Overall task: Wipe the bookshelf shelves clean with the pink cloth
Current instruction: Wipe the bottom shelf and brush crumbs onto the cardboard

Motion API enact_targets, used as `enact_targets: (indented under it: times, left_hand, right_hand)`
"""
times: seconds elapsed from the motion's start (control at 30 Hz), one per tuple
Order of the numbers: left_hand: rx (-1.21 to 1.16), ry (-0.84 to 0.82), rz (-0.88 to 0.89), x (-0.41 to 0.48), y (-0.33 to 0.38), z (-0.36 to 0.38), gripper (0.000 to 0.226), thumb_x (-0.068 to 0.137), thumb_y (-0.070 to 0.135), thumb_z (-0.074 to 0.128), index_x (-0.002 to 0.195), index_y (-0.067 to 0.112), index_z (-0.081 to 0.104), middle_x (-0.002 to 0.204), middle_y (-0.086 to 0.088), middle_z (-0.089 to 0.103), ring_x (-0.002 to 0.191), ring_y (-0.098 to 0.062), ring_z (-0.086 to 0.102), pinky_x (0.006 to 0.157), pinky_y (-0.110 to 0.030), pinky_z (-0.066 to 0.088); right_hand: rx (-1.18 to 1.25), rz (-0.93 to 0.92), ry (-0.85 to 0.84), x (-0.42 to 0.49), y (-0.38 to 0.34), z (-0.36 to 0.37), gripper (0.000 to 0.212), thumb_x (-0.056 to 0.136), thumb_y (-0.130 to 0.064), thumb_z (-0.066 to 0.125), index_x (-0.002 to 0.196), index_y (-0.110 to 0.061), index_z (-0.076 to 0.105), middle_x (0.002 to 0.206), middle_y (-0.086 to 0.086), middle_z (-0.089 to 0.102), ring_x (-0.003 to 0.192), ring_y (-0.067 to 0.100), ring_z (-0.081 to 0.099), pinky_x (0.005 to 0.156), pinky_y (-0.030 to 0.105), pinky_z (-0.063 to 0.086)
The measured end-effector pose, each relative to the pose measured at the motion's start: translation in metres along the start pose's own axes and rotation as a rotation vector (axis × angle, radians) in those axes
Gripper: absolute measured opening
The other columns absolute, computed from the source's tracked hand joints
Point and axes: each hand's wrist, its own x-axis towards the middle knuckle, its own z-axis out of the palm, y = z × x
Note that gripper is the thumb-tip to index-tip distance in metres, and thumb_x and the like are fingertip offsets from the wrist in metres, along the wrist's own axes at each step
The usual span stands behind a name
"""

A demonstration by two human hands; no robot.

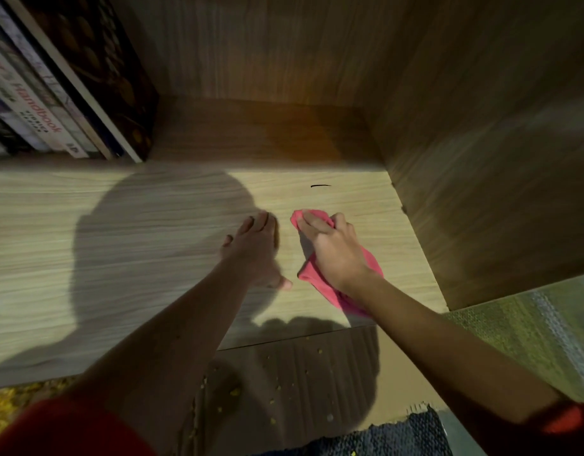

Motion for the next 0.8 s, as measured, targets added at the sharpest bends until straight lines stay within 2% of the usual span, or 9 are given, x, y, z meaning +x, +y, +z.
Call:
enact_targets:
  times: [0.07,0.17,0.3,0.37,0.43,0.5,0.63,0.7,0.8]
  left_hand:
    - [-0.003,-0.003,0.003,-0.002,0.002,-0.001,0.124,0.067,0.045,0.079,0.15,0.013,-0.009,0.158,0.002,-0.013,0.146,-0.019,-0.006,0.115,-0.046,0.012]
    - [-0.004,0.008,-0.002,-0.004,0.002,-0.002,0.124,0.067,0.045,0.079,0.15,0.013,-0.008,0.158,0.002,-0.012,0.145,-0.018,-0.006,0.116,-0.046,0.011]
    - [-0.016,-0.007,0.003,-0.003,0.0,-0.001,0.125,0.068,0.044,0.079,0.149,0.014,-0.011,0.157,0.003,-0.015,0.146,-0.019,-0.007,0.114,-0.047,0.012]
    - [-0.017,-0.015,0.004,-0.002,0.0,-0.001,0.127,0.067,0.044,0.079,0.149,0.013,-0.012,0.157,0.003,-0.016,0.145,-0.019,-0.007,0.115,-0.047,0.011]
    - [-0.004,-0.023,0.003,-0.002,0.002,-0.003,0.129,0.066,0.044,0.08,0.149,0.011,-0.013,0.157,0.001,-0.016,0.145,-0.02,-0.008,0.115,-0.048,0.012]
    - [0.014,-0.036,-0.006,-0.002,0.005,-0.006,0.13,0.064,0.044,0.081,0.148,0.009,-0.013,0.157,-0.001,-0.016,0.145,-0.022,-0.009,0.116,-0.049,0.013]
    - [0.0,-0.033,-0.02,0.0,0.007,-0.007,0.131,0.061,0.041,0.083,0.149,0.008,-0.008,0.158,-0.002,-0.011,0.145,-0.022,-0.008,0.115,-0.052,0.015]
    - [0.005,-0.037,-0.016,0.001,0.007,-0.007,0.131,0.061,0.04,0.084,0.149,0.008,-0.008,0.158,-0.002,-0.011,0.145,-0.023,-0.007,0.115,-0.052,0.015]
    - [0.004,-0.041,-0.009,-0.001,0.006,-0.007,0.13,0.062,0.041,0.083,0.149,0.009,-0.008,0.158,-0.001,-0.012,0.145,-0.022,-0.008,0.115,-0.05,0.013]
  right_hand:
    - [0.023,0.069,-0.028,0.021,0.003,-0.003,0.061,0.09,-0.013,0.055,0.145,-0.016,0.028,0.153,0.0,0.025,0.119,0.032,0.032,0.099,0.04,0.03]
    - [0.053,0.143,-0.008,0.036,0.0,-0.006,0.055,0.092,-0.007,0.05,0.143,-0.016,0.031,0.151,0.0,0.028,0.117,0.032,0.033,0.097,0.04,0.031]
    - [0.064,-0.003,0.008,-0.009,-0.002,0.003,0.065,0.09,0.001,0.043,0.147,-0.023,0.023,0.155,-0.006,0.021,0.116,0.029,0.03,0.096,0.035,0.029]
    - [0.1,-0.014,-0.013,-0.027,0.007,0.002,0.067,0.091,-0.007,0.05,0.148,-0.028,0.02,0.155,-0.009,0.021,0.115,0.025,0.03,0.095,0.033,0.029]
    - [0.124,0.112,-0.05,-0.017,0.021,-0.006,0.073,0.086,-0.023,0.061,0.148,-0.026,0.022,0.152,-0.004,0.026,0.113,0.026,0.03,0.098,0.035,0.032]
    - [0.134,0.278,-0.054,0.011,0.033,-0.009,0.075,0.084,-0.029,0.064,0.146,-0.019,0.025,0.146,0.002,0.03,0.114,0.03,0.031,0.099,0.04,0.03]
    - [0.164,0.485,0.021,0.059,0.036,-0.012,0.053,0.09,0.001,0.045,0.14,-0.013,0.036,0.138,0.01,0.04,0.123,0.036,0.029,0.101,0.043,0.029]
    - [0.175,0.428,0.03,0.063,0.023,-0.013,0.053,0.089,-0.003,0.05,0.139,-0.012,0.039,0.134,0.011,0.045,0.121,0.034,0.031,0.1,0.042,0.03]
    - [0.125,0.168,0.042,0.054,0.004,-0.008,0.056,0.089,-0.003,0.048,0.142,-0.018,0.036,0.143,0.003,0.039,0.114,0.03,0.034,0.097,0.038,0.032]
